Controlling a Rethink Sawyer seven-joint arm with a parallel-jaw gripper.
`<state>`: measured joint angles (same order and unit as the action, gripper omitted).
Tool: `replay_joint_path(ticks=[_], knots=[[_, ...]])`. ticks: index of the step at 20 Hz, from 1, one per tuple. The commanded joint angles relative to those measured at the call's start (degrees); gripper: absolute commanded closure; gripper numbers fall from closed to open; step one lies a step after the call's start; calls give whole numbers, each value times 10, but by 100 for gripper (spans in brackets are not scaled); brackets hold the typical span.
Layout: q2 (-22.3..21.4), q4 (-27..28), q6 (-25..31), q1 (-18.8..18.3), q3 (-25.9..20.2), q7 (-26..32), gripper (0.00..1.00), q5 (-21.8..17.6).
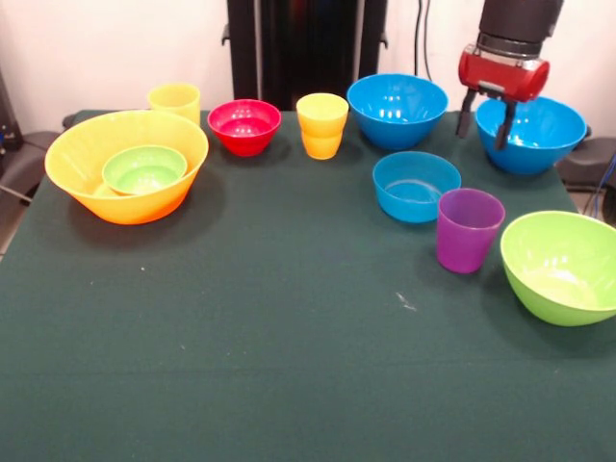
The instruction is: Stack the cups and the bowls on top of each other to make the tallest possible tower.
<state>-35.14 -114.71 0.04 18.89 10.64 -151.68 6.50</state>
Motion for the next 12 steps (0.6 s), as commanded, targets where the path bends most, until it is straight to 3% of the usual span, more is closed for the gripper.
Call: replay_joint_path(ticks=[1,5,9,12], knots=[[-3,-10,-11,-22,-96,-5,0,-52],[6,-2,-29,-31,-107,-3,0,-73],[22,38,-63,-105,-194,77,0,-200],[21,60,-50,-132,-228,99,0,-256]])
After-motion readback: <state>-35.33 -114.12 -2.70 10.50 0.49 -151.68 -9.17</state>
